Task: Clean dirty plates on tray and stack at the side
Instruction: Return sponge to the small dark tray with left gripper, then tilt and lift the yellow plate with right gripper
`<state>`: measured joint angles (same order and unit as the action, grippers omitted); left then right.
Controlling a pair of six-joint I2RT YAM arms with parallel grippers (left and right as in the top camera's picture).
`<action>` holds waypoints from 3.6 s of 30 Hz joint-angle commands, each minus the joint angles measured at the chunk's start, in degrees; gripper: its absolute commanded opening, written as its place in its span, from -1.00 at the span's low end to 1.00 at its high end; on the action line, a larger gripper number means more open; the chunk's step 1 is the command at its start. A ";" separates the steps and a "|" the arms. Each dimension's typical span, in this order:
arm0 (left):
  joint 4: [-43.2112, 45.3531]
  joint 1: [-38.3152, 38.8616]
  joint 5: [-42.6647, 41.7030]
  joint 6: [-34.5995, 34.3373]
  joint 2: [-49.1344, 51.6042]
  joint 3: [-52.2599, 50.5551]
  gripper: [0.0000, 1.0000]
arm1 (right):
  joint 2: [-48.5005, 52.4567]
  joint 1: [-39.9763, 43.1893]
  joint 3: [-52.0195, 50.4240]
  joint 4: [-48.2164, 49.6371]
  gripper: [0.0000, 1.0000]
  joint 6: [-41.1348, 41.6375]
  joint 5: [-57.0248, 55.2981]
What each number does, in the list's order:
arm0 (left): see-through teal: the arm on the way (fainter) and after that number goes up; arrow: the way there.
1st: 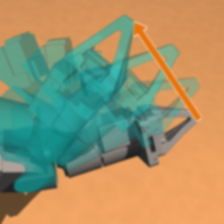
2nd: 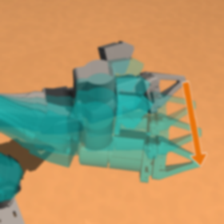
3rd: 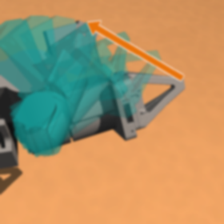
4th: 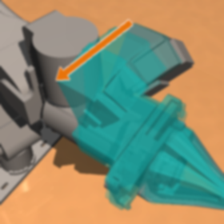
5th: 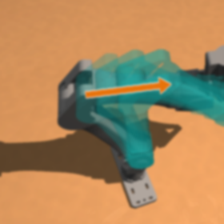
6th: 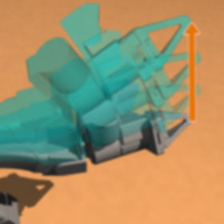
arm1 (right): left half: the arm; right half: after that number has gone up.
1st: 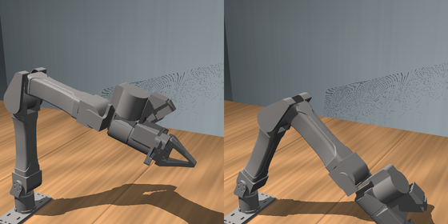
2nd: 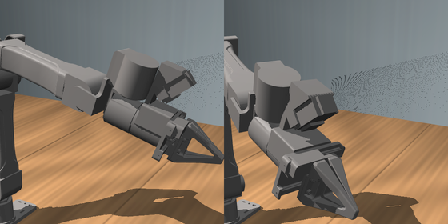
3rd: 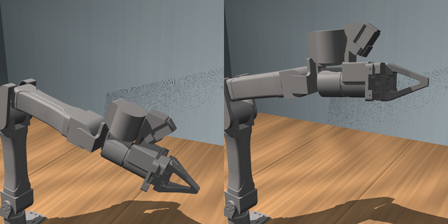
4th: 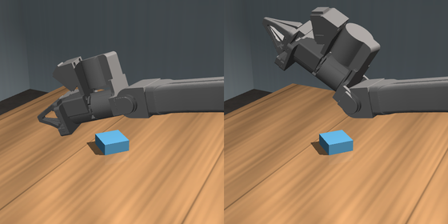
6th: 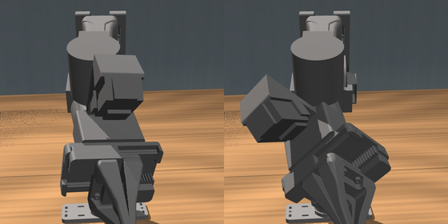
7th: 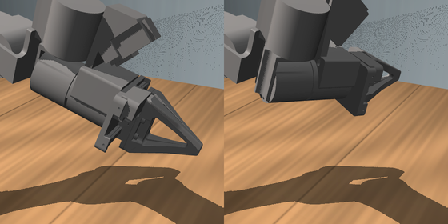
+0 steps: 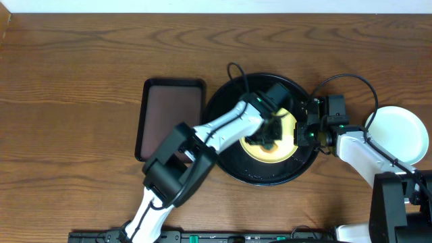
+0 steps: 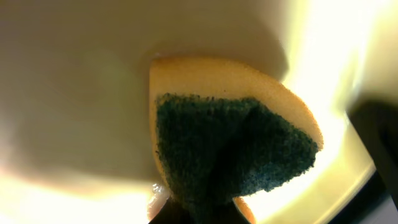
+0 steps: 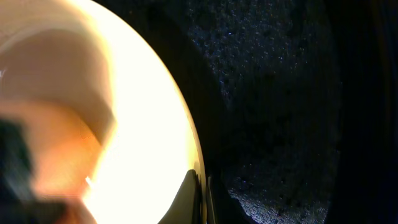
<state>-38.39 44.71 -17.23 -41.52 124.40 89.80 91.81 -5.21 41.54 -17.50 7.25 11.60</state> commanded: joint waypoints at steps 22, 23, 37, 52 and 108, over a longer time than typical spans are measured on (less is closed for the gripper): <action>-9.70 -5.38 18.34 8.24 -18.53 -0.20 -0.85 | 1.31 0.61 -0.83 -1.16 -0.98 -0.66 -3.58; -9.70 -5.05 18.34 8.24 -18.38 -0.26 -0.85 | 1.31 0.61 -0.83 -1.18 -0.98 -0.66 -3.58; -10.21 -3.32 21.79 9.75 -11.96 -2.47 -0.85 | 1.31 0.61 -0.83 -1.16 -0.98 -0.68 -3.54; -25.05 -24.96 26.53 14.14 -34.91 -3.48 -0.78 | -12.15 0.50 -0.42 -2.93 -0.98 -0.70 -2.10; -2.23 -32.54 21.31 23.28 -33.42 -30.82 0.61 | -33.64 -54.21 -0.33 10.97 -0.98 -44.28 -83.36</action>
<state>-40.47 12.43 3.97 -19.00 91.24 59.24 58.81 -57.91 41.06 -8.95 -29.52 -67.05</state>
